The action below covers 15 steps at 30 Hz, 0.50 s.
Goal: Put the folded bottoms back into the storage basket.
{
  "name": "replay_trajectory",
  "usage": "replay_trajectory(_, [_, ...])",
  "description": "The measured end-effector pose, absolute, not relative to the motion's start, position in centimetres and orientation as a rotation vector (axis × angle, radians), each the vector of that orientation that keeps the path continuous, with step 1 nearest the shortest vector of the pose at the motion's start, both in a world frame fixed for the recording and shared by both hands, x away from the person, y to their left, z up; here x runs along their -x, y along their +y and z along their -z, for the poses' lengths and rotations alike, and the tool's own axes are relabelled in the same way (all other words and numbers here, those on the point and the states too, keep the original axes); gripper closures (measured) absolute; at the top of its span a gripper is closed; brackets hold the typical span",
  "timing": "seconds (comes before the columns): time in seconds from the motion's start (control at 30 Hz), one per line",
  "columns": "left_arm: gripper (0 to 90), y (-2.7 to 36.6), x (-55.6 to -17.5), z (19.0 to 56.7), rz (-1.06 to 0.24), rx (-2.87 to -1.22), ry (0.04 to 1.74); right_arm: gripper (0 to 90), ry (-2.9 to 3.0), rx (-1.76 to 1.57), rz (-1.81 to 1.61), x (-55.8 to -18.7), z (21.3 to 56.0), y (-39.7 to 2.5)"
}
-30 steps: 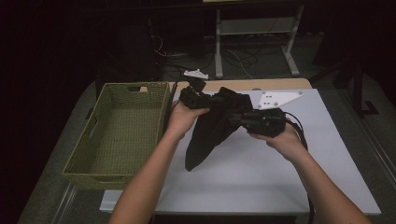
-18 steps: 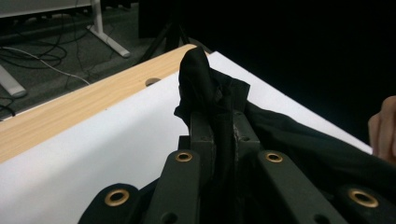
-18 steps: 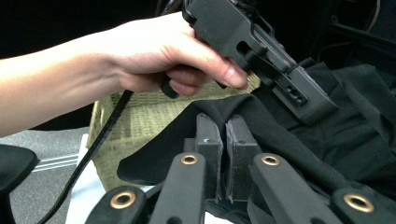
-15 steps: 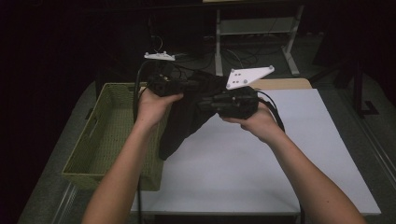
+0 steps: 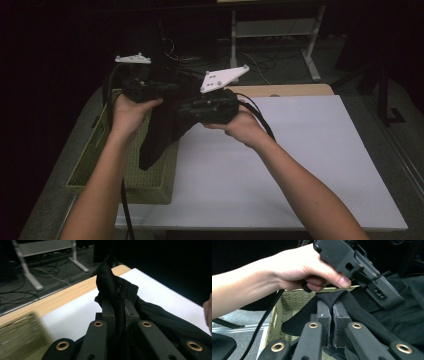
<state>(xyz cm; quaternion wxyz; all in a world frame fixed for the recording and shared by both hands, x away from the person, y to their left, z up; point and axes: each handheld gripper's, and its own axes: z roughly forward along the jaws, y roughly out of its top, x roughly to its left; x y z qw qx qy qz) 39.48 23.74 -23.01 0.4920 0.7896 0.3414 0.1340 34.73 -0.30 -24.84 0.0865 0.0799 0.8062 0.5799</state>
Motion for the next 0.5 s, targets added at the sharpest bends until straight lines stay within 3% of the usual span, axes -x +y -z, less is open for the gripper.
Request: replay_trajectory(0.5, [82.1,32.5,-40.1,26.6,-0.438,-1.904,0.957,85.3,2.515,-0.200,-1.675,-35.6,27.7,7.5])
